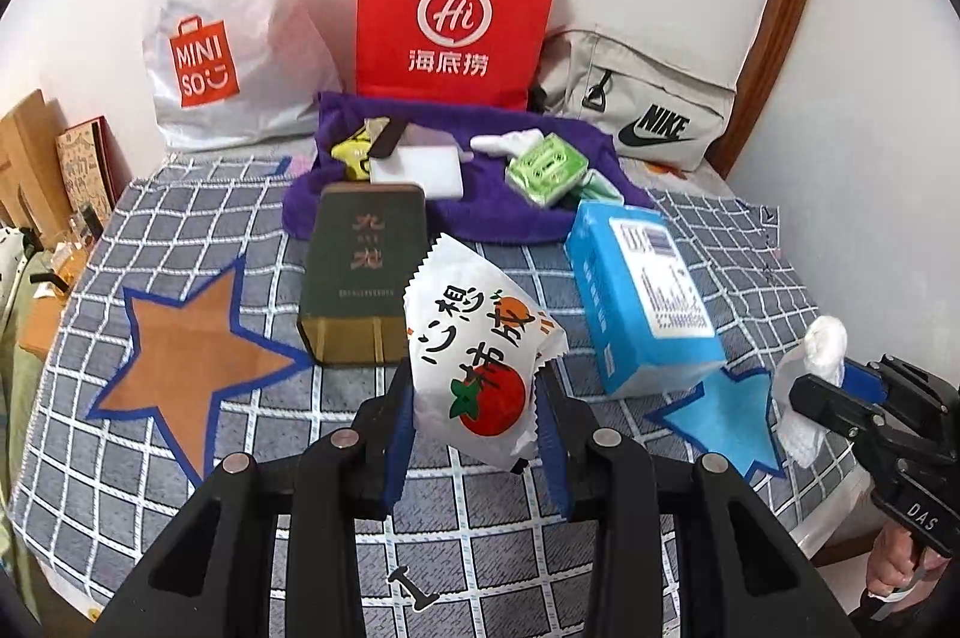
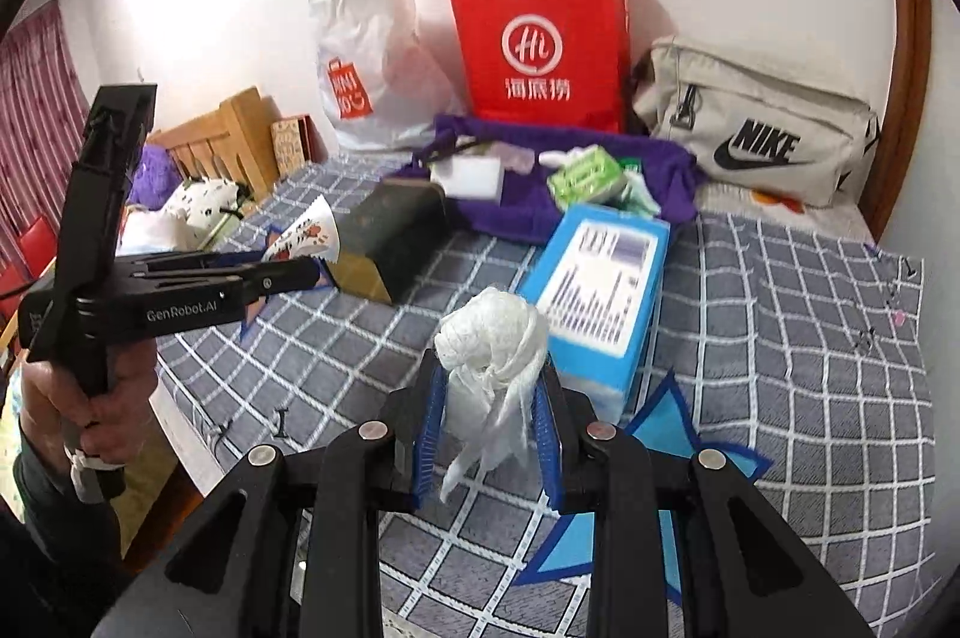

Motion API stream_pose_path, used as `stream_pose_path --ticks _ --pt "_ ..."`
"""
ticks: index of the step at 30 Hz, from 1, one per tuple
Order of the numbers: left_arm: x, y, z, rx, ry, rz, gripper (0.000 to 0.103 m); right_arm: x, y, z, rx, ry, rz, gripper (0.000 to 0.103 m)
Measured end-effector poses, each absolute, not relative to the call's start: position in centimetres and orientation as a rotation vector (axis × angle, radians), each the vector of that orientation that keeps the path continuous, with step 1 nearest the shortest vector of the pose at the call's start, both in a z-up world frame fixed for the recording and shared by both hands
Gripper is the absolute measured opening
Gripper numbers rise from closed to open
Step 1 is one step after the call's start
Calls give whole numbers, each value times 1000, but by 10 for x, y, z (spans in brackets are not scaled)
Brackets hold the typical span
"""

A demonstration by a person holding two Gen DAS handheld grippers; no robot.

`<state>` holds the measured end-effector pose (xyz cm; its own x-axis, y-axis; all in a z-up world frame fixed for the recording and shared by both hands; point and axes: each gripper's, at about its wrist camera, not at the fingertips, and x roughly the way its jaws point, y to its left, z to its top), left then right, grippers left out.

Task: Organize soft objects
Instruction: 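Carry the snack packet and white plastic over the purple towel with both tools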

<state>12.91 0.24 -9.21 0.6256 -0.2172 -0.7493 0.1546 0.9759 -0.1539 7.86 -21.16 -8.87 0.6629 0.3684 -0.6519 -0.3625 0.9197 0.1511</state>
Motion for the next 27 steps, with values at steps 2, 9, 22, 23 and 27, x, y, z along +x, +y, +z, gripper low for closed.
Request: stream_pose_path --ticks 2,9,22,23,27 --pt "132 3 -87 -82 865 -210 34 82 -212 -83 16 733 414 28" --pt "147 6 -69 -96 844 -212 34 101 -215 -66 38 719 399 28" --pt "181 19 -43 -113 799 -182 35 140 -212 -40 33 686 402 28" --pt "183 19 -42 -114 798 -179 35 143 -211 -39 31 684 402 28" --pt "191 23 -37 -115 793 -171 35 154 -209 -35 31 681 403 28"
